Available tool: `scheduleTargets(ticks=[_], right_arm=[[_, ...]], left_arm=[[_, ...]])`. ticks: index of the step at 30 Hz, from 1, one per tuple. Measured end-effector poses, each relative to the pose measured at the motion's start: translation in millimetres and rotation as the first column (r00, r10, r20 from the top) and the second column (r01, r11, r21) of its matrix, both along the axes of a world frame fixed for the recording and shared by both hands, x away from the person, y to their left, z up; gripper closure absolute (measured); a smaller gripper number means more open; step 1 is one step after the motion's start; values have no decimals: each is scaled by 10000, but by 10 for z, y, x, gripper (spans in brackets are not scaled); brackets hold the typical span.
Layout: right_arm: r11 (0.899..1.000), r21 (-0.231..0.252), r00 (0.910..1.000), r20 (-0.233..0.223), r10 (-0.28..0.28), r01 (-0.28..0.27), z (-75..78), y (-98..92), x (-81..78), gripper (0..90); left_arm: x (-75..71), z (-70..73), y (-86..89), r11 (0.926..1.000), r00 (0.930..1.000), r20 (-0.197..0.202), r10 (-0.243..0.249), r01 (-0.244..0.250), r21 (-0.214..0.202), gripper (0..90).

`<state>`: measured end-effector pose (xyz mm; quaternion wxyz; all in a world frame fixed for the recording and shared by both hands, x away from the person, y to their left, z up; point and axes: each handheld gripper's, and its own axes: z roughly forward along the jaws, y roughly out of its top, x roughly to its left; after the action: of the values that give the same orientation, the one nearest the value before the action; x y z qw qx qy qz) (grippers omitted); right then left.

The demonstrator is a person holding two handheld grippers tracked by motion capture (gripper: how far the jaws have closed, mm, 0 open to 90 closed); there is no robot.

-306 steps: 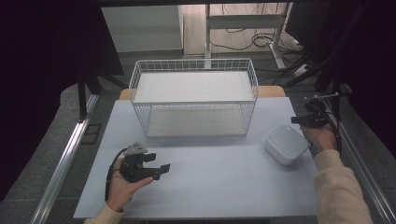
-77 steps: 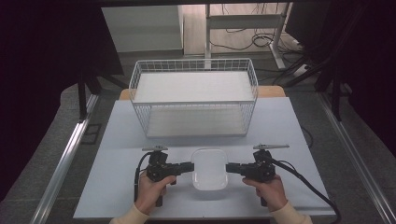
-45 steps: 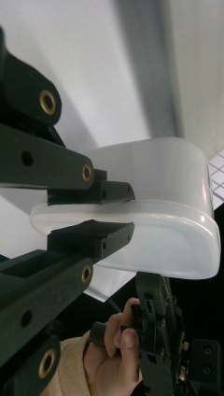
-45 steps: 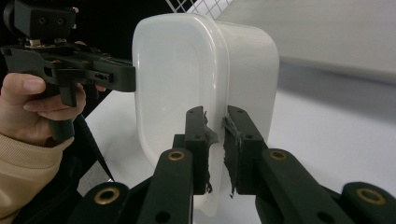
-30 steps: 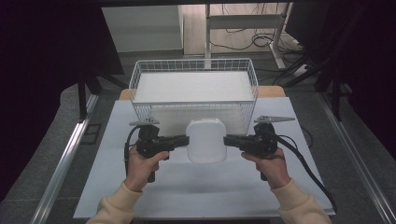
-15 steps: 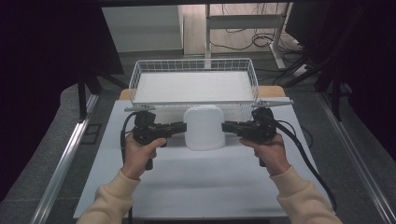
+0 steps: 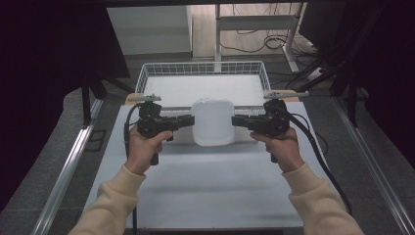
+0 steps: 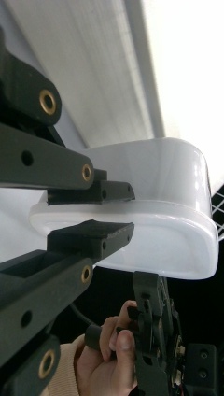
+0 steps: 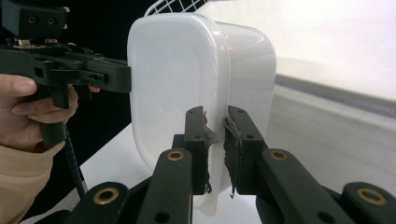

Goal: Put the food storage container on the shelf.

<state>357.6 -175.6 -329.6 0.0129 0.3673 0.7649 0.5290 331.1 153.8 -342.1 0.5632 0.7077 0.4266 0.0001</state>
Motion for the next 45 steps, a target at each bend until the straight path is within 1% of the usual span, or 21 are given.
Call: scheduleTargets(ticks=[8, 14, 16, 17, 19, 20, 21, 22, 23, 24, 27, 29, 32, 33, 35, 36, 37, 38, 41, 43, 45], right_arm=[[10000, 3, 9999, 140, -23, 23, 136, 37, 103, 793], [10000, -16, 9998, 204, -42, 42, 250, 62, 215, 792], [10000, -9, 9998, 201, -49, 49, 268, 69, 232, 793], [10000, 44, 9998, 198, 11, -12, 300, 81, 274, 793], [10000, 60, 9998, 193, 28, -29, 312, 89, 297, 793], [10000, 42, 9998, 181, 27, -28, 330, 111, 347, 793], [10000, 42, 9998, 181, 27, -28, 330, 111, 347, 793], [10000, 34, 9999, 111, 17, -18, 348, 136, 398, 792], [10000, 34, 9999, 111, 17, -18, 348, 136, 398, 792], [10000, 18, 10000, 63, -1, 1, 370, 154, 455, 792], [10000, 42, 10000, 30, -13, 13, 398, 167, 515, 792], [10000, 96, 10000, -37, -27, 28, 429, 180, 578, 792], [9998, 198, 9998, -213, -46, 50, 481, 203, 725, 792], [9998, 198, 9998, -213, -46, 50, 481, 203, 725, 792], [9997, 230, 9994, -343, -59, 67, 498, 218, 800, 792], [9998, 192, 9988, -485, -77, 86, 503, 235, 871, 792], [9998, 192, 9988, -485, -77, 86, 503, 235, 871, 792], [9998, 153, 9979, -632, -111, 121, 498, 249, 937, 792], [9998, 118, 9970, -758, -159, 168, 486, 262, 998, 791], [9997, 134, 9943, -1042, -207, 222, 455, 273, 1093, 789], [9994, 221, 9931, -1153, -229, 256, 446, 272, 1125, 789]], left_arm=[[105, 123, 34, 10000, 9999, 135, 19, -19, -25, 797], [215, 201, 60, 9998, 9999, 131, 18, -16, -174, 797], [250, 222, 83, 9995, 9999, 172, -19, 24, -303, 797], [265, 233, 95, 9993, 9999, 159, -8, 14, -377, 798], [299, 254, 116, 9991, 9998, 175, 22, -14, -418, 798], [320, 263, 126, 9991, 9999, 164, 36, -29, -419, 798], [344, 272, 136, 9991, 9999, 145, 55, -49, -424, 798], [371, 282, 145, 9990, 9999, 128, 68, -62, -432, 798], [402, 294, 155, 9991, 9999, 109, 61, -56, -411, 798], [430, 309, 162, 9991, 9999, 80, 69, -66, -416, 798], [522, 369, 186, 9993, 9999, 96, 61, -57, -356, 799], [588, 407, 197, 9993, 10000, 20, 76, -75, -375, 799], [700, 447, 225, 9990, 10000, -50, 78, -80, -436, 799], [736, 457, 233, 9987, 9999, -92, 98, -102, -491, 799], [812, 468, 251, 9988, 9997, -215, 73, -84, -483, 799], [850, 468, 258, 9988, 9996, -292, 57, -71, -480, 800], [884, 464, 264, 9987, 9993, -380, 70, -89, -509, 800], [917, 458, 268, 9986, 9990, -436, 74, -96, -513, 800], [1008, 425, 279, 9982, 9976, -679, 94, -134, -581, 799], [1068, 392, 282, 9979, 9962, -858, 118, -173, -629, 799], [1126, 367, 306, 9956, 9942, -1063, 143, -240, -911, 799]])
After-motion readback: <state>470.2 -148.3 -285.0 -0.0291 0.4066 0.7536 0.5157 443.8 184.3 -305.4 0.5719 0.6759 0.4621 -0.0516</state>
